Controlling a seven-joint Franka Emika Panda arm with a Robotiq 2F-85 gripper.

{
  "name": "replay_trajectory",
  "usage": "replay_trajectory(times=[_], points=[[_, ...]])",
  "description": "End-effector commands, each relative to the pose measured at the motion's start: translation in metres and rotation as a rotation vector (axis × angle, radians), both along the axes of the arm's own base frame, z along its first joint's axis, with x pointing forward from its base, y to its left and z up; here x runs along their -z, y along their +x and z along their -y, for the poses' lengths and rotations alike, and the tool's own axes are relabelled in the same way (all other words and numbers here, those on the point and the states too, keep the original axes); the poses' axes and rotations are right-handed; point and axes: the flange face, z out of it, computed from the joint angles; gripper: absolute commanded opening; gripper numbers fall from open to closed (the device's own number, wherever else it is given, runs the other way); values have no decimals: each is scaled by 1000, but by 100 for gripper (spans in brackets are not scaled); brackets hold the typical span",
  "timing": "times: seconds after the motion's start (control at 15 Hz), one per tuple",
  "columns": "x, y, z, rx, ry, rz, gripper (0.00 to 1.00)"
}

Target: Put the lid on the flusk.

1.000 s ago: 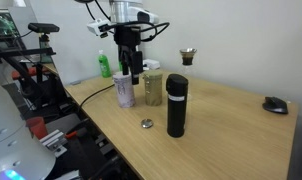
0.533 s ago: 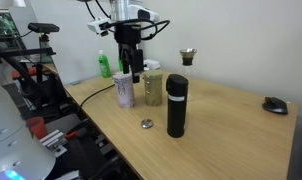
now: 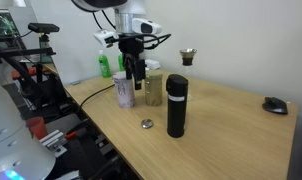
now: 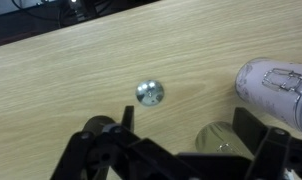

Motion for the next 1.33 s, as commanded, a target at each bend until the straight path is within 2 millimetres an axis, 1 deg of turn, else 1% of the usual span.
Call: replay_trajectory(times=[0.0,0.33,0.73,1.0,1.27], points=[[27,8,-1,22,9,14,100],[65,12,-9,32,-3,-6,100],[104,11,-8,61,-28,-12,100],[124,9,-7,82,-35,-17,100],[138,7,-6,108,-33,-25,100]])
